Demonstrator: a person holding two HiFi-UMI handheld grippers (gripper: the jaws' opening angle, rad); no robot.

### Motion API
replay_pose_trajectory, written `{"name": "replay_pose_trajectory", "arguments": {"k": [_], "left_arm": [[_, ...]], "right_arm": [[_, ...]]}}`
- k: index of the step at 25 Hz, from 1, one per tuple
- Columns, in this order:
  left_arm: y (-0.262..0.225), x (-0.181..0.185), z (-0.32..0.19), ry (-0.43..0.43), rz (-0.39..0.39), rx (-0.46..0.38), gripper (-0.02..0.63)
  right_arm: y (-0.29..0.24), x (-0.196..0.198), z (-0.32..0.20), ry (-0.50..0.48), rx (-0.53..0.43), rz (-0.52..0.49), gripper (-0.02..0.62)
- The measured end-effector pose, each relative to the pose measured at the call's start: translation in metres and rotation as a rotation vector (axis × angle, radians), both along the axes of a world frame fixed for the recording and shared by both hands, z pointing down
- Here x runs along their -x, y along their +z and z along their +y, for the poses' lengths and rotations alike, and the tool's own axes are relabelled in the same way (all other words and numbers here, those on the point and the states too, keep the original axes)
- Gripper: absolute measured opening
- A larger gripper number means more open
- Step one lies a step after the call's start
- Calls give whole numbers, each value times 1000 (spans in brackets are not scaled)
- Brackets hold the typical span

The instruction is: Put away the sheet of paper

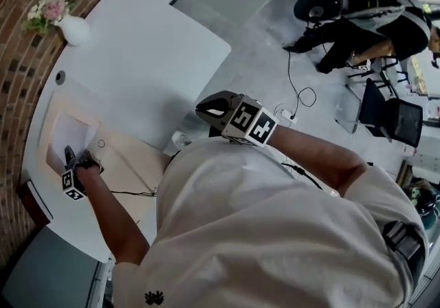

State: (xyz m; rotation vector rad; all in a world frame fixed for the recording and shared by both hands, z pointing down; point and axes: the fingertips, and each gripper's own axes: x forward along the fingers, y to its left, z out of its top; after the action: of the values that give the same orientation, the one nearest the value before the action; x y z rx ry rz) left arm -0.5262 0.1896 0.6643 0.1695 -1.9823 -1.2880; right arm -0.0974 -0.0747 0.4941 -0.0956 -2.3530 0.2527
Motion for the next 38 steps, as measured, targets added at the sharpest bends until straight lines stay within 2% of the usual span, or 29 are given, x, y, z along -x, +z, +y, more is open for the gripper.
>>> {"name": "replay_pose_trajectory", "arguments": {"k": [5,10,15,20,25,38], "left_arm": [[-6,-3,-10,38,40,110,259],[-14,-13,-15,89,72,248,281],[-15,-26,-21,131,85,312,287],[-22,-43,-22,130,76,309,287],[-28,-60,-25,133,64,272,287],[-47,-93,2,96,24,183,287]], "right_arm": [[6,-13,-1,56,57,-26,41],[9,-30,-5,120,90,-62,41],[12,-52,-4,154,111,-79,41],[4,-66,-6,162,129,-102,41],[4,-79,-4,116,107,-83,41],[3,-61,5,-52,82,-73,41]]}}
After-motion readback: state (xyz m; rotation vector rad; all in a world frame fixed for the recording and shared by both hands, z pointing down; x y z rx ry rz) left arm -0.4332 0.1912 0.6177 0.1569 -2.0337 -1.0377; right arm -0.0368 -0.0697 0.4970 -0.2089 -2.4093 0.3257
